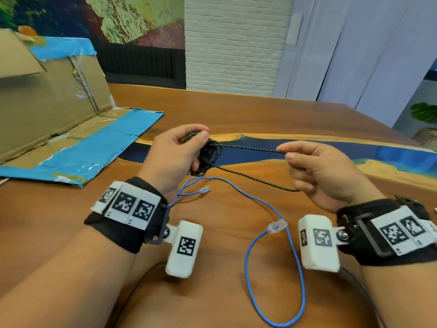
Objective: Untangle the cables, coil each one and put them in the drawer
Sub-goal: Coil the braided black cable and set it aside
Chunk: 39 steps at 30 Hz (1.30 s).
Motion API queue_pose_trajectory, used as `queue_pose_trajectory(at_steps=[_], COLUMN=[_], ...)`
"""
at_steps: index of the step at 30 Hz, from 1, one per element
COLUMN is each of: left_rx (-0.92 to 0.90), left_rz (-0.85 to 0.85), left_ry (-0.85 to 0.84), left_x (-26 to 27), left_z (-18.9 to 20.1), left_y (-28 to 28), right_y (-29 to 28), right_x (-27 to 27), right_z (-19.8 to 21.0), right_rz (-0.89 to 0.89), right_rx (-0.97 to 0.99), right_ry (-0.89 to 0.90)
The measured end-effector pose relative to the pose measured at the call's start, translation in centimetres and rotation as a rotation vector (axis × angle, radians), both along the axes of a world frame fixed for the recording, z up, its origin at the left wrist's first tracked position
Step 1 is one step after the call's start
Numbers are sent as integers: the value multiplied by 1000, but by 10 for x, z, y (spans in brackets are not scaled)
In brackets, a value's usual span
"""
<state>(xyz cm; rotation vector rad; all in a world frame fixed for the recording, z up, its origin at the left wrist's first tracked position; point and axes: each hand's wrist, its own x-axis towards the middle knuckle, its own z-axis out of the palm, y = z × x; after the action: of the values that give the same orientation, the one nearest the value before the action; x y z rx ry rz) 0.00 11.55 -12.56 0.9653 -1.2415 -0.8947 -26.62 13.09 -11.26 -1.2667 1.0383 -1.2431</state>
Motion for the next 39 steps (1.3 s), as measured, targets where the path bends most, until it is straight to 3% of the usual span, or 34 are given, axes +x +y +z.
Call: queue_pose_trajectory(at_steps=[5, 12, 18, 23, 27, 32, 34, 37, 39], left_rx=[21, 134, 144, 132, 102, 68, 62, 82, 94], left_rz=[-12, -280, -223, -222, -286, -296, -276, -161, -57], left_ry=[-116, -71, -68, -15, 60, 98, 106, 112, 122], left_x=[-9, -13, -29, -39, -38, -33, -31, -27, -21], left_z=[-1, 6, -2, -5, -2, 1, 1, 3, 5], left_y=[7, 17, 20, 24, 27, 26, 25, 21, 16], right_y=[0, -4, 11, 18, 17, 17, 16, 18, 17], right_x=[-12, -11, 3, 21, 28, 33, 32, 24, 12], right_z=[6, -3, 7, 3, -1, -7, -9, -3, 5], right_rz=[-52, -142, 62, 257, 231, 177, 197, 284, 257], right_rx=[-21, -197, -436, -340, -266, -313, -271, -150, -158], right_ry=[199, 449, 405, 562, 534, 591, 511, 59, -127])
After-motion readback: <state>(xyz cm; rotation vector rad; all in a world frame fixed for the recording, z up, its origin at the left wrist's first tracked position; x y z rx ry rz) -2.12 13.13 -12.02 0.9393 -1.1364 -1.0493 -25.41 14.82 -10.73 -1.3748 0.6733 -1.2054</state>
